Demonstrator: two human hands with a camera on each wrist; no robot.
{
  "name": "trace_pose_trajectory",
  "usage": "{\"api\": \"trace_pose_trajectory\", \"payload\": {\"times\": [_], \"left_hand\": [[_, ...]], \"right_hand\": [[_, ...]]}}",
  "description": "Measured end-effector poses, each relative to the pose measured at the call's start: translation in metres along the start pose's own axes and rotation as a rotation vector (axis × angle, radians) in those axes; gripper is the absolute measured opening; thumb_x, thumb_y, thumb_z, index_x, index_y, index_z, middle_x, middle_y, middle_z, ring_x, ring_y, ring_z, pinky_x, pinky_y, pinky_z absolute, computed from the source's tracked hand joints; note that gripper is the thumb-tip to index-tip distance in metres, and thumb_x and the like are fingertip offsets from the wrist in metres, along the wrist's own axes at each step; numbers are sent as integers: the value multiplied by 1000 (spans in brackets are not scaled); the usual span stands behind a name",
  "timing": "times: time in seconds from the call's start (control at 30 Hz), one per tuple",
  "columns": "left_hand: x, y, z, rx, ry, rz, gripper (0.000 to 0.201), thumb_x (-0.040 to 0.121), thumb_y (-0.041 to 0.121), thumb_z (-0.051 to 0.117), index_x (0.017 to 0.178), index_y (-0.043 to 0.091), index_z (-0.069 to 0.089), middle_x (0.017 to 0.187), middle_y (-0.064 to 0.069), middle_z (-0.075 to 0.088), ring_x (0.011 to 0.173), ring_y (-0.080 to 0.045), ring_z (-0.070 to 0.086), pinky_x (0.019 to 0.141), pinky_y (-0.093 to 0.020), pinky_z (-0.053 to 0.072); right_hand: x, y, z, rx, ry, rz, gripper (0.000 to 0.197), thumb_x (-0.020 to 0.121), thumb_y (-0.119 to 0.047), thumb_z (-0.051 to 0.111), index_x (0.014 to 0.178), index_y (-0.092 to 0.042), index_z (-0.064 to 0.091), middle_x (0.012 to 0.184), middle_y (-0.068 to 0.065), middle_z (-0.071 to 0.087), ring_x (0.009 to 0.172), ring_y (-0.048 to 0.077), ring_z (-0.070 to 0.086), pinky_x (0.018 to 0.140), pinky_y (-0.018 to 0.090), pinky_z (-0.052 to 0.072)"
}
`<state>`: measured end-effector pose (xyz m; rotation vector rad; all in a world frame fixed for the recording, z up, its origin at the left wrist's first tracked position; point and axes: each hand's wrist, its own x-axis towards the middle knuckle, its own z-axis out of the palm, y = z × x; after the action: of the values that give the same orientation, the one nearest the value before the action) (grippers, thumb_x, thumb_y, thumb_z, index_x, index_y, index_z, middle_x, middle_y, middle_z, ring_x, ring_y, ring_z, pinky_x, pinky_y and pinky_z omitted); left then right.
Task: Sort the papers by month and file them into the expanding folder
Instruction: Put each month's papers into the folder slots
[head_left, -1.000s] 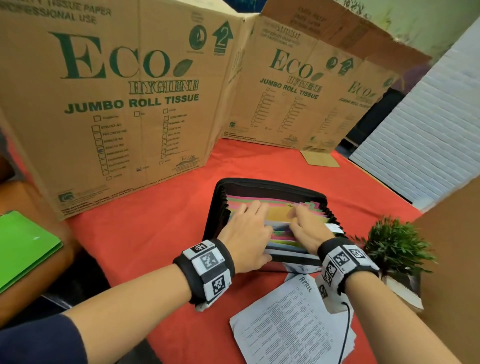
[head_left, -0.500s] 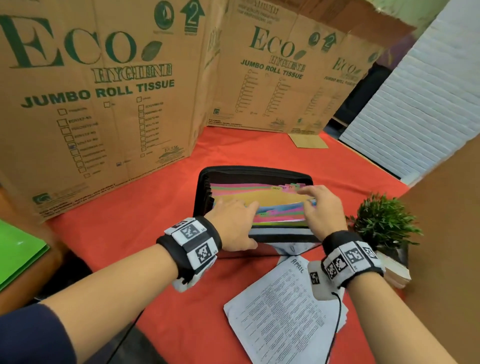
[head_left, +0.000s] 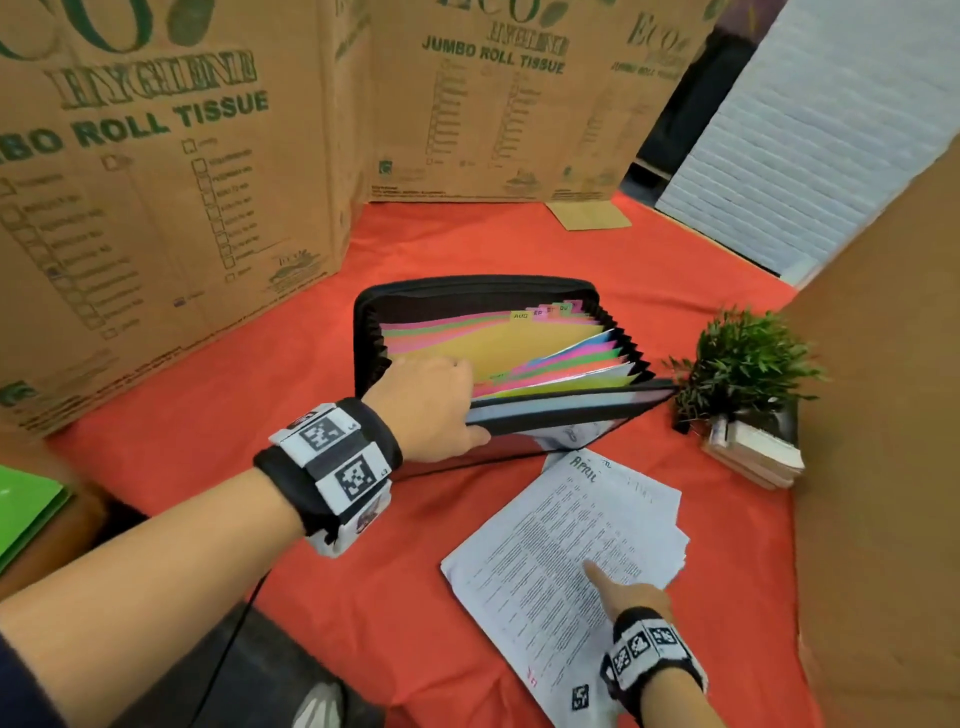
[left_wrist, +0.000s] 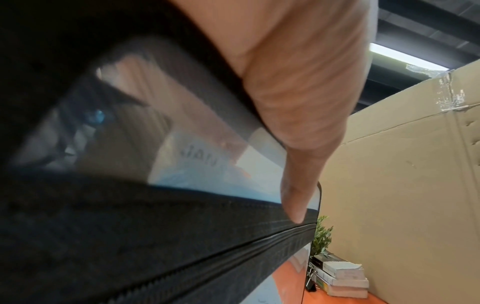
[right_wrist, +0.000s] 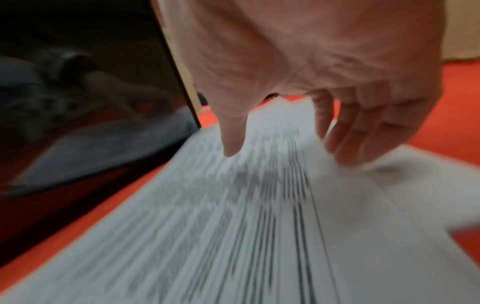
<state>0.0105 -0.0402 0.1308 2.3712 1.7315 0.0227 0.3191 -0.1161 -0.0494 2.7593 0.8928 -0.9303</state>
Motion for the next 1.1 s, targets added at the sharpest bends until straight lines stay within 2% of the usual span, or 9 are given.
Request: {"api": "trace_pose_trajectory", "payload": {"times": [0.1,0.2,0.33,0.4,0.5,0.6,0.73,0.93,1.1], "left_hand": [[1,1,-2,52,-5,13,54,83,63,56,106,14,59,105,-6,60,101,-29,56,87,-40,47],[2,0,-5,49,-10,7,51,84,61,56,102,14,59,103,-6,60,99,-29,56,83,-39,46],[2,1,-7,42,-20,2,47,84,60,57,99,15,56,101,-6,58,97,-29,55,80,-38,45],[0,2,-6,42,-18,5,48,84,61,56,100,15,56,100,-6,58,97,-29,55,83,-40,47],[-3,3,-4,53,-12,6,51,83,63,55,102,15,56,102,-6,58,98,-29,55,85,-42,47],[-4,4,-4,54,-21,1,53,83,65,54,103,15,57,103,-5,58,99,-28,55,86,-42,47],[-5,4,-4,-23,-38,-46,64,79,70,55,112,16,60,110,-5,51,105,-27,51,89,-41,44],[-6,3,-11,-27,-36,-73,74,74,77,55,128,26,60,144,-11,32,133,-29,30,109,-44,24],[-4,4,-11,-25,-77,-107,78,74,78,54,131,26,57,145,-14,34,134,-30,30,109,-47,26]], "right_hand": [[-12,1,9,185,60,186,117,61,-70,75,137,6,29,136,25,40,124,40,46,101,47,43],[-20,-1,0,374,71,294,117,65,-39,87,143,7,13,143,30,31,127,45,43,100,51,40],[-9,9,-2,421,24,307,125,60,-39,90,144,9,10,144,29,36,125,45,46,99,52,43],[-4,16,0,434,4,268,119,58,-42,90,141,10,22,136,28,47,117,43,55,93,50,49],[-1,23,-2,401,44,177,71,66,-40,86,110,7,56,104,22,65,94,37,65,75,38,53],[-4,25,-9,290,86,57,40,86,-40,68,93,0,64,103,16,65,100,32,62,86,33,47],[-8,23,-18,291,169,34,46,91,-38,63,117,-1,63,128,13,60,120,27,55,100,31,38],[-2,24,-23,374,151,13,31,87,-31,69,96,-2,67,115,15,66,112,29,60,93,29,42],[-1,25,-27,394,156,2,24,88,-29,67,88,-5,65,97,13,62,89,27,56,79,28,43]]}}
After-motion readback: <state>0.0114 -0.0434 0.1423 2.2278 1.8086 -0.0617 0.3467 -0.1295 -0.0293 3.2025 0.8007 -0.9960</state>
